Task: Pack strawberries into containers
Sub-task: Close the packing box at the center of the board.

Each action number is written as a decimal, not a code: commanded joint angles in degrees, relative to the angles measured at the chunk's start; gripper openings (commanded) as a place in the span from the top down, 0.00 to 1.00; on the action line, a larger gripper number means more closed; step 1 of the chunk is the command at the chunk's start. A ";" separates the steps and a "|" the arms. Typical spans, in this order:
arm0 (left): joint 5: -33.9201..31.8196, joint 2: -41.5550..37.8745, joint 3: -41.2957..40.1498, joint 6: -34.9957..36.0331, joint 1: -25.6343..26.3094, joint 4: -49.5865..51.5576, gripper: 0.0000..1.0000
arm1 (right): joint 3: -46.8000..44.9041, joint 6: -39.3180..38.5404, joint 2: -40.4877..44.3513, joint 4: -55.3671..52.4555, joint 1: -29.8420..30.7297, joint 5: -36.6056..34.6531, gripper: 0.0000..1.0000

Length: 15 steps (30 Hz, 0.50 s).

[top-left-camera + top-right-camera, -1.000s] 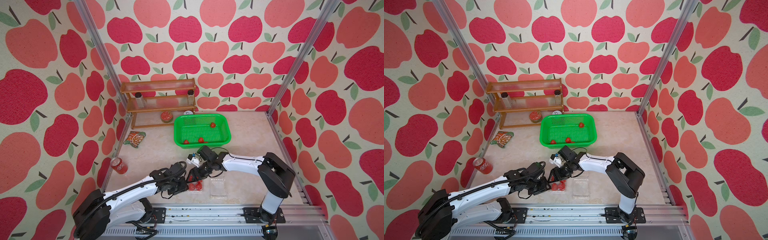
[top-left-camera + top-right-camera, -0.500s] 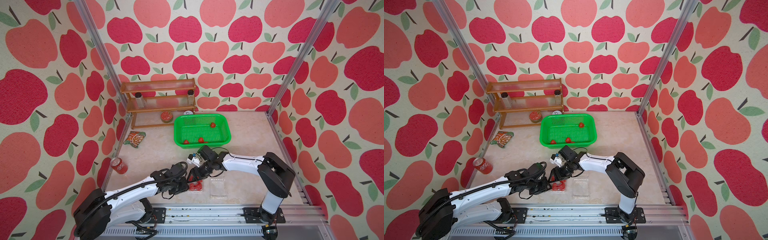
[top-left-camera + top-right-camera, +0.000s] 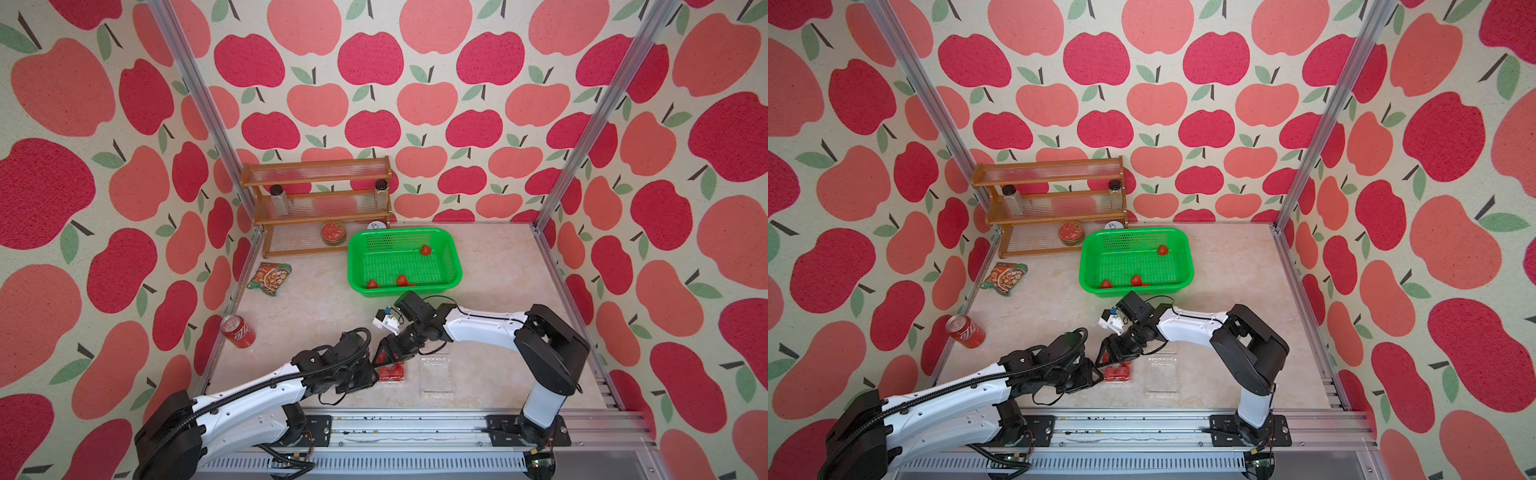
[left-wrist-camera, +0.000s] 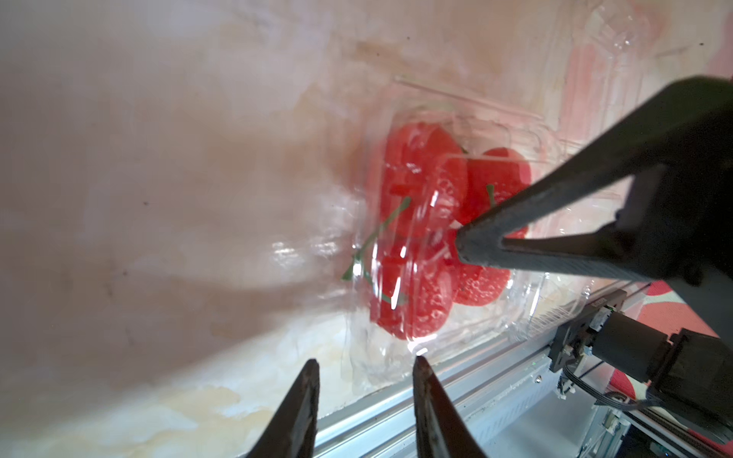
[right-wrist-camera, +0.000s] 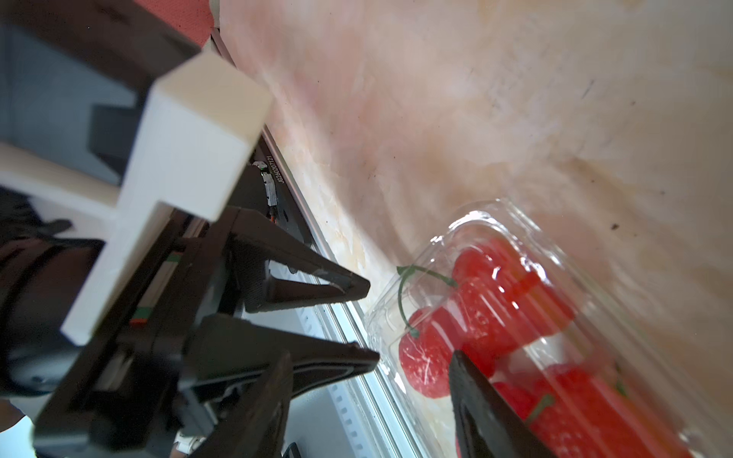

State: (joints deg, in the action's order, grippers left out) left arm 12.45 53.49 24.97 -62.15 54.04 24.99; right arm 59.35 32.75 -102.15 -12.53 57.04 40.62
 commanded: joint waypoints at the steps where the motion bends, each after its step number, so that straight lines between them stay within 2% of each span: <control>1: -0.14 -2.49 -0.59 0.40 0.49 -0.32 0.61 | -0.55 0.94 -1.74 -0.22 0.26 -1.71 0.35; 15: 3.12 3.63 -1.04 2.34 0.80 -3.72 0.60 | -0.11 1.19 -2.35 -0.09 0.20 -1.16 0.35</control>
State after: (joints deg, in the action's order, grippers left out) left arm 14.94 56.60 24.86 -60.49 54.43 22.44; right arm 59.35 33.26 -102.59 -11.14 56.99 40.86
